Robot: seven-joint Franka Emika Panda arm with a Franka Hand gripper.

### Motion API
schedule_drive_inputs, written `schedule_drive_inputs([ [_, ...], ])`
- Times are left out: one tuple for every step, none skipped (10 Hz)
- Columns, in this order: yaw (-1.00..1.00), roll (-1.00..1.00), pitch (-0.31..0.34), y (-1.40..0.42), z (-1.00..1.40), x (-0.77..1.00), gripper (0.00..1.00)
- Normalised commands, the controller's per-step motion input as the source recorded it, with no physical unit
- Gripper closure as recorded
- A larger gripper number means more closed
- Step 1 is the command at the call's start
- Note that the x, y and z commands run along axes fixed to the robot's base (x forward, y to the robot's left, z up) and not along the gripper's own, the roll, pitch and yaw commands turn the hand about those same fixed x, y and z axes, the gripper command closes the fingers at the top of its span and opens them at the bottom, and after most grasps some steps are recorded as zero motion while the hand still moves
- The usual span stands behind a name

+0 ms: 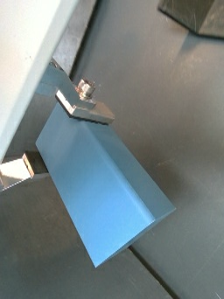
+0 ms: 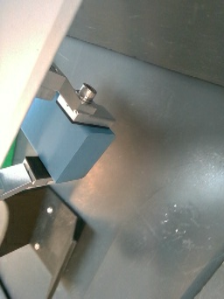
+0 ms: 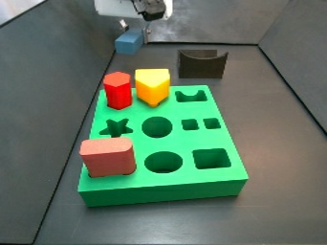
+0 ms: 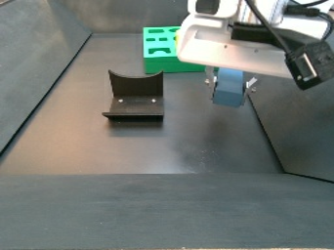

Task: Pick up the rectangle object. Move up. Place the rectangle object on the fixture. Regrasp the rectangle object. Move to above the board. Insert the rectangle object.
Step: Place the rectangle object on the fixture.

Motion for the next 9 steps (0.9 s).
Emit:
schedule_drive_inputs([
  [0.00,0.01,0.017,0.00,1.00,-0.01,1.00],
  [-0.01,0.02,0.031,0.01,1.00,-0.02,1.00],
  [-0.01,0.03,0.035,0.01,1.00,-0.02,1.00],
  [-0.02,0.05,0.044,0.01,1.00,-0.03,1.00],
  [-0.02,0.06,0.047,0.02,1.00,-0.03,1.00],
  [-0.02,0.07,0.053,0.02,1.00,-0.03,1.00],
  [-0.01,0.08,0.058,0.02,0.92,-0.03,1.00],
  [0.00,0.08,0.063,0.01,0.77,-0.03,1.00],
  [0.01,0.09,0.071,0.01,0.58,-0.02,1.00],
])
